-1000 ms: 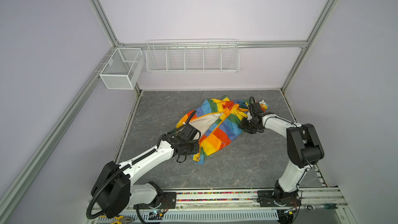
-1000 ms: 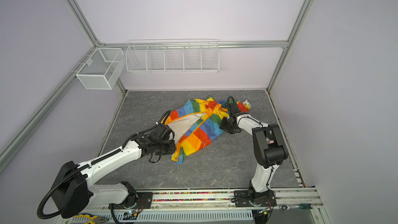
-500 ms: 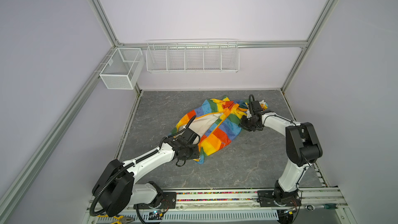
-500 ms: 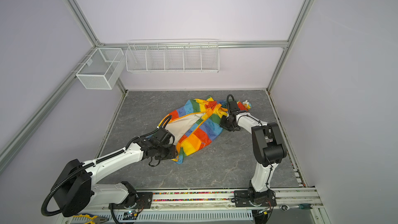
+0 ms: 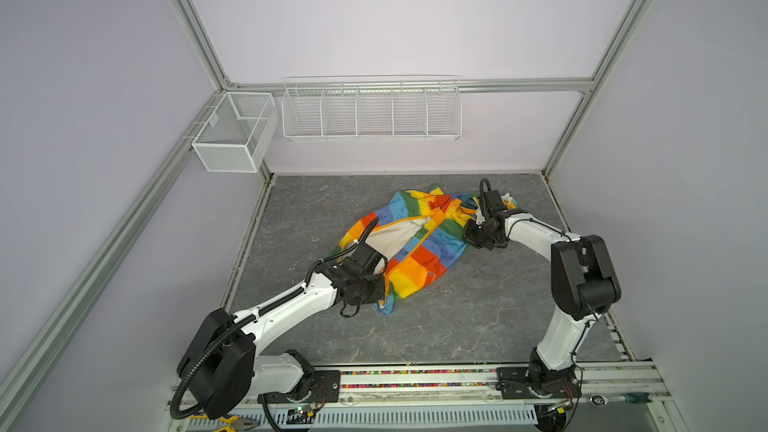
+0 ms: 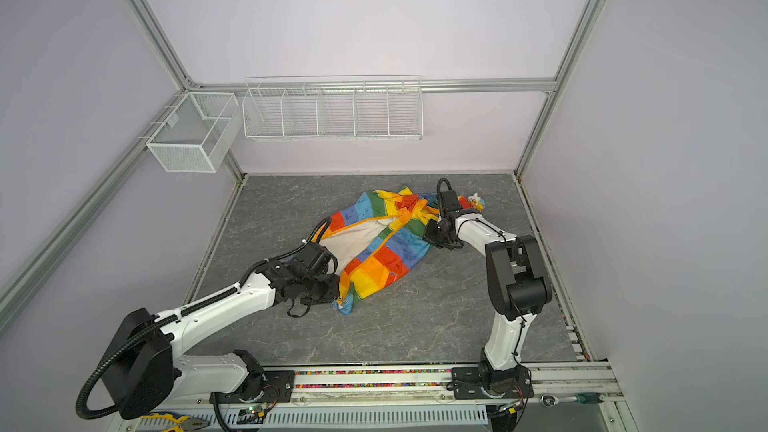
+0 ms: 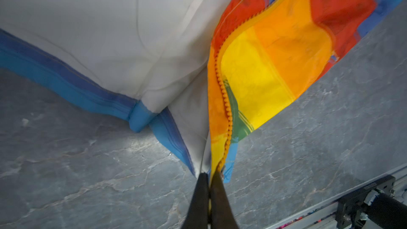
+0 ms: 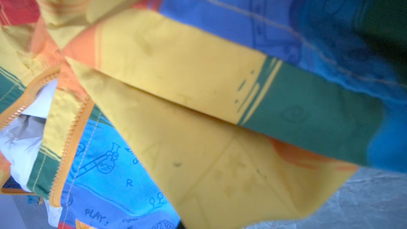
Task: Zip up the jacket
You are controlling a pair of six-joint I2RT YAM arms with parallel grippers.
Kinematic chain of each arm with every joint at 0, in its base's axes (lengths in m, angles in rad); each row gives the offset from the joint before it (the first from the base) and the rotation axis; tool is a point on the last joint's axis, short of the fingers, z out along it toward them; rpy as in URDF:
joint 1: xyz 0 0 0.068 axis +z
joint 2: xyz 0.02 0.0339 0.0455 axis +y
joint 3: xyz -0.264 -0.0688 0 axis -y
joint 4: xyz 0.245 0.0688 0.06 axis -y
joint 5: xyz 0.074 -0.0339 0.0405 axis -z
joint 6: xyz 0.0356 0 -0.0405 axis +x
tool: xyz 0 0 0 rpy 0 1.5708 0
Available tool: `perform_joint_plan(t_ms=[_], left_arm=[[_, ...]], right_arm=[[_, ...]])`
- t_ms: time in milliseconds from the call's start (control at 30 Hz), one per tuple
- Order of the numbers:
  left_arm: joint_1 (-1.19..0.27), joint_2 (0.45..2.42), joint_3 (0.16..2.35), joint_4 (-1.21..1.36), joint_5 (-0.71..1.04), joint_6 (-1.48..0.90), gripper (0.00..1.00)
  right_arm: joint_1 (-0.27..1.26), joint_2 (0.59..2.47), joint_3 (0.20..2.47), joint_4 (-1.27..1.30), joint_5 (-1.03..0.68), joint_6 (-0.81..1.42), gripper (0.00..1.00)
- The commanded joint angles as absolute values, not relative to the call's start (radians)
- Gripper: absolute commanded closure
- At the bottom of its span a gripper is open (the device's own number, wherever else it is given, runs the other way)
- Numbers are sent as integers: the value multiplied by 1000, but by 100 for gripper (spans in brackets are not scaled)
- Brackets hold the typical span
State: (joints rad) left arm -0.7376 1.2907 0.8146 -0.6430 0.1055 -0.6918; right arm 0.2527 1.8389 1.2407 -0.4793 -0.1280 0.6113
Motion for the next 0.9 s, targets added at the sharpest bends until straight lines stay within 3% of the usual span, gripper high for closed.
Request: perform_joint_plan(t_ms=[0,367,633,667,767,867], left_arm=[[-718,1243,883,-752,45,-642,100],[-648,1144,908,-809,18,-589,100],[-633,1313,933,-776,161,-545,100],[-633,1339,932,-774,180,-540,100],[-632,1402,902,-750,220,-537,100],[-632,1426,875,-735,211,-542,93]], right_arm=[[237,1770,1295,-573,-73,561,93],[164,1727,1457,-764,35,448,93],[163,1845,1514,-784,20,450,93],[163,1856,1517,-789,21,454,91],[160,1869,1515,-790,12,463,63],[160,1839,1512,-784,11,463,47]])
